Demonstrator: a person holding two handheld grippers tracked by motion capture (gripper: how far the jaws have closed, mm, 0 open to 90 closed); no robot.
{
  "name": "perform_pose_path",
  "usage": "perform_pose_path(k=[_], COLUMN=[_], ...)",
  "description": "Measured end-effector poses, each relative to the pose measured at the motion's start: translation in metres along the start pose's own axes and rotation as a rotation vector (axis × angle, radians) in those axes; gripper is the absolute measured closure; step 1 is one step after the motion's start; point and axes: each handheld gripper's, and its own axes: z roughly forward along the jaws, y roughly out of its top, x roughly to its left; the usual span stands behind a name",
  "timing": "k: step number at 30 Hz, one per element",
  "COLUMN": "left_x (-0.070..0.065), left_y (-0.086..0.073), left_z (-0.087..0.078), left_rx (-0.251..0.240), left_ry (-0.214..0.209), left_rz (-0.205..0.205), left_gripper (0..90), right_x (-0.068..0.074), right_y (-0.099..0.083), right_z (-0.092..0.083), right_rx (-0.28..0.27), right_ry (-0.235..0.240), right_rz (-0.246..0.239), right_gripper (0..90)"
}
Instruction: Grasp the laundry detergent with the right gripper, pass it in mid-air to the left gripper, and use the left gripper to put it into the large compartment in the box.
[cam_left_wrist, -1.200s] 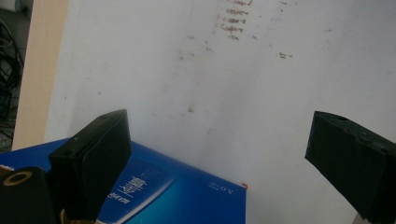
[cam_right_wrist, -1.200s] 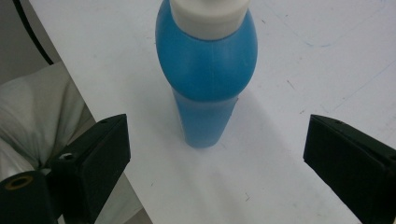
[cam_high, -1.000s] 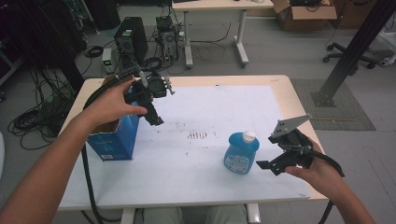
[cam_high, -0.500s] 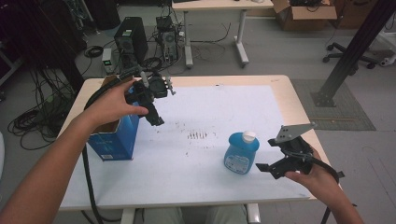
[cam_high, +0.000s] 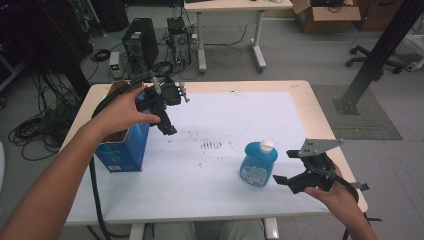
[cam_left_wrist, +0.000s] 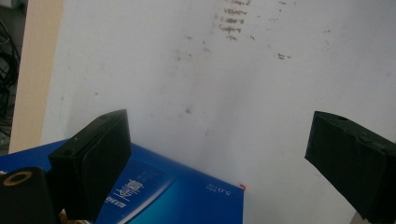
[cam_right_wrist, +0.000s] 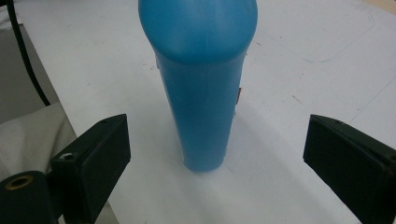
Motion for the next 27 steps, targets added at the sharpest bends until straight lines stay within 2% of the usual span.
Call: perform_pose_path(k=[9,27], left_x=[0.000,0.000], left_y=[0.000,0.001], left_z=[0.000,0.001], left_rx=[0.004,0.005], left_ry=[0.002,0.000], left_rz=[0.001,-0.004], left_gripper=[7.3,7.3], right_x=[0.000,0.003], right_y=[-0.008,-0.017], right_z=[0.004,0.014], right_rx=[-0.030,-0.036], right_ry=[-0.007,-0.008], right_rz=[0.008,0.008], right_gripper=[7.4,7.4])
